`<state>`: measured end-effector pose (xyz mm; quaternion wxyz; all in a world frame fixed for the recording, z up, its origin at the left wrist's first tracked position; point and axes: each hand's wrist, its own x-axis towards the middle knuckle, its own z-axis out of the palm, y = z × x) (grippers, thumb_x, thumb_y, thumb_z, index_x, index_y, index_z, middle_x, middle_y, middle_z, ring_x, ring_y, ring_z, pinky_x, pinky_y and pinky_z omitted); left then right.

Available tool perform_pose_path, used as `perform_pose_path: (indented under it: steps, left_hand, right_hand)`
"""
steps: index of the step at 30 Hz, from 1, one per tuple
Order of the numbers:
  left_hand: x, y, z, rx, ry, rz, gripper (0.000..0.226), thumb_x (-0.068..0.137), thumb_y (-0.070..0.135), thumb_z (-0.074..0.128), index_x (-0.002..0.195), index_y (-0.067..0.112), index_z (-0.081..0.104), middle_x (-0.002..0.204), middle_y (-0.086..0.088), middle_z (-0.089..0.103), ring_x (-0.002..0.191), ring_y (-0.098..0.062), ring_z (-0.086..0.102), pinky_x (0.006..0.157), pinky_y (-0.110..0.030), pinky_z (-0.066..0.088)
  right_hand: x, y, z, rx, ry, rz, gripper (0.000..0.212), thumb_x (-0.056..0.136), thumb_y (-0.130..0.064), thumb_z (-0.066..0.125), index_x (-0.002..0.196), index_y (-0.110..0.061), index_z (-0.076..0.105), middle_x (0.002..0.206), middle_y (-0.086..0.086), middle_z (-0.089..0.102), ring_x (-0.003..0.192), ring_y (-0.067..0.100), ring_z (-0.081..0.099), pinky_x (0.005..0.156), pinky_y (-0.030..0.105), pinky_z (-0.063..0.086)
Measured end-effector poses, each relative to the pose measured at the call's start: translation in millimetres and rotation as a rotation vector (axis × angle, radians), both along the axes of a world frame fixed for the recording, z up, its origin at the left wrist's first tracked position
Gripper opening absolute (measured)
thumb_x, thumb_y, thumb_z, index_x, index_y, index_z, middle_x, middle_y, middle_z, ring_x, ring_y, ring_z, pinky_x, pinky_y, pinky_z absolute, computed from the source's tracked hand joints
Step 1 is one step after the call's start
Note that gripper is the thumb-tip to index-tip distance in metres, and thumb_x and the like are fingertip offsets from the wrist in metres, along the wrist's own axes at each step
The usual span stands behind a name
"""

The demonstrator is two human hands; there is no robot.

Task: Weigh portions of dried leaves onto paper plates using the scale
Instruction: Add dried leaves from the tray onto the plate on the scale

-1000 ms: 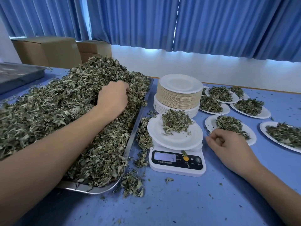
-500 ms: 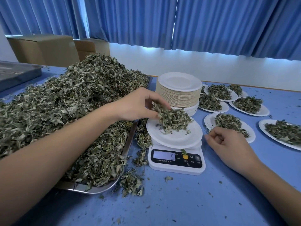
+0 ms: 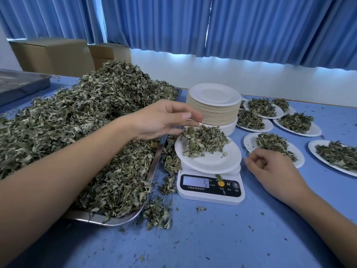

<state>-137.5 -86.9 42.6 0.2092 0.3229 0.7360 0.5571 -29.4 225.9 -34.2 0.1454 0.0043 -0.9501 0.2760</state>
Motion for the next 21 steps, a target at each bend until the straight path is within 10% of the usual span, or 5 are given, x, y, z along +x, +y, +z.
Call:
perform_pose_path:
  steps: [9,14,21]
  left_hand:
    - [-2,7,-3,0.178,0.021,0.302,0.032,0.104,0.007,0.045,0.129,0.013,0.064,0.125,0.0,0.071,0.121,-0.012,0.064,0.112,-0.039,0.042]
    - [-22,-13,-14,-0.486,0.514,0.697,0.042,0.098,-0.001,0.049,0.132,0.021,0.06,0.132,-0.001,0.062,0.111,-0.017,0.06,0.1,-0.033,0.048]
    - [-26,-24,-21,-0.984,0.421,0.485,0.059,0.092,0.029,0.072,0.145,0.018,0.05,0.143,-0.008,0.056,0.123,-0.029,0.057,0.097,-0.031,0.045]
  right_hand:
    - [1,-2,2,-0.006,0.013,-0.009,0.031,0.097,-0.031,0.066,0.067,-0.025,0.058,0.057,0.003,0.056,0.048,0.01,0.044,0.057,0.039,0.047]
    - [3,-2,3,-0.007,0.013,-0.001,0.032,0.097,-0.029,0.067,0.067,-0.026,0.057,0.056,0.004,0.057,0.047,0.01,0.044,0.055,0.037,0.045]
    - [3,-1,4,0.006,0.003,0.003,0.03,0.097,-0.028,0.066,0.068,-0.026,0.059,0.056,0.003,0.056,0.049,0.011,0.047,0.055,0.036,0.044]
